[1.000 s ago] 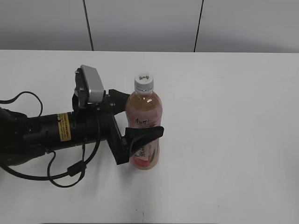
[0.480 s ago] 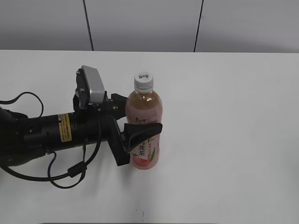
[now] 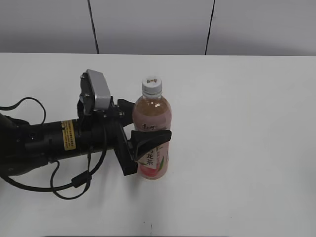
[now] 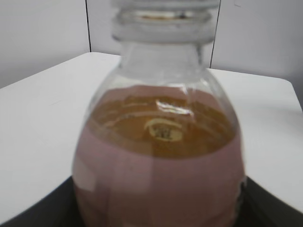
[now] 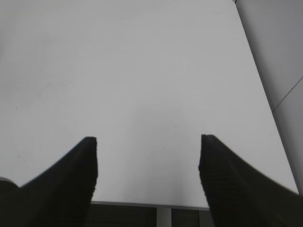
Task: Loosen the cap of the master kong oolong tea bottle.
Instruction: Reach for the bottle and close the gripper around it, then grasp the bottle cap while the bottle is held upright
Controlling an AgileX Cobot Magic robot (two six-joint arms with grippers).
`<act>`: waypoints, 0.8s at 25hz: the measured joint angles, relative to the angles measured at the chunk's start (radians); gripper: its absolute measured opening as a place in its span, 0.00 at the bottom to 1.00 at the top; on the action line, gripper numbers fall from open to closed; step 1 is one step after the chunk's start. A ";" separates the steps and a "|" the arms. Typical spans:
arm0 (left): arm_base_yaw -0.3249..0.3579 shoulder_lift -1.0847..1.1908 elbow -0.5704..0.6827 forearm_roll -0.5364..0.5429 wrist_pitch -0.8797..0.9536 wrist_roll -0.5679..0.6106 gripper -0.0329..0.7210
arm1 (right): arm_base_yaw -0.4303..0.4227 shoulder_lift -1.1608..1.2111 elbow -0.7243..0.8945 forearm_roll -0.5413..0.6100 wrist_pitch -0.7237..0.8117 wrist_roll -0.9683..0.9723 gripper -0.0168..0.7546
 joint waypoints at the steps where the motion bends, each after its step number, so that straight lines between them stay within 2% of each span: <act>1: 0.000 0.000 0.000 0.000 0.000 0.000 0.62 | 0.000 0.000 0.000 0.000 0.000 0.000 0.68; 17: 0.000 0.000 0.000 -0.012 -0.001 -0.005 0.62 | 0.000 0.000 0.000 0.000 -0.001 0.000 0.68; 20: 0.000 0.000 0.000 -0.021 0.000 -0.007 0.62 | 0.000 0.031 -0.011 0.005 -0.030 0.000 0.65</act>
